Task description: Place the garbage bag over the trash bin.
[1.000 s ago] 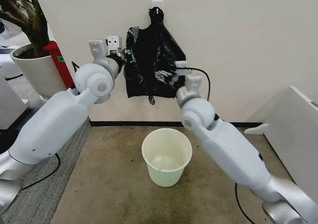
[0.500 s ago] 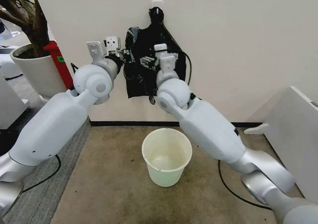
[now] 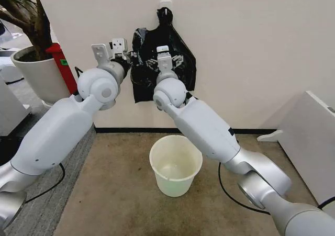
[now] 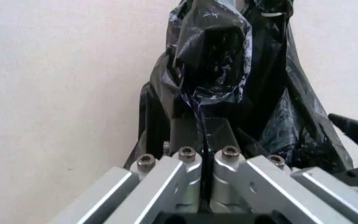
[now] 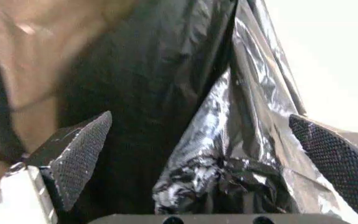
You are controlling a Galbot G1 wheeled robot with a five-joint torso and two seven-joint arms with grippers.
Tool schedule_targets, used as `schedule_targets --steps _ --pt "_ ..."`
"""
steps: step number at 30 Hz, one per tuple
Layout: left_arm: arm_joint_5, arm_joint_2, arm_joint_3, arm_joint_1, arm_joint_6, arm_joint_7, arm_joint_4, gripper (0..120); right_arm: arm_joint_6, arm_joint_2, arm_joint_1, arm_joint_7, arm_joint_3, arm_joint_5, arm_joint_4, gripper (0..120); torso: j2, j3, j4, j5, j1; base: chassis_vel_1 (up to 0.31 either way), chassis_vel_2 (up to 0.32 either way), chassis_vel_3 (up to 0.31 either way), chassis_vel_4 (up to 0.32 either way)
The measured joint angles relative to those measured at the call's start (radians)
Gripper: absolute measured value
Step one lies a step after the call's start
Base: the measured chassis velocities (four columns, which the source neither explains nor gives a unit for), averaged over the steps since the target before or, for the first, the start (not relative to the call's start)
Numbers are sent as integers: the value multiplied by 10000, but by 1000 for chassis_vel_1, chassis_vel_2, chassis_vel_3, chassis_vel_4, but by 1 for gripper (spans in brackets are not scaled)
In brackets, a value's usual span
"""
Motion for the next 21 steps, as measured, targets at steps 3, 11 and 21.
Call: schedule_targets --steps 3,11,21 --pt "11 6 -38 11 -6 35 -9 0 -6 80 -89 -76 110 -413 -384 100 1 0 0 0 0 0 0 0 0" --pt "20 66 -122 66 -16 94 -52 0 142 -167 -360 -159 337 -988 -647 77 0 0 1 1 0 0 0 0 0" --pt "75 63 -145 109 -25 169 -57 0 249 -752 -605 -148 616 -885 -362 67 0 0 1 1 0 0 0 0 0"
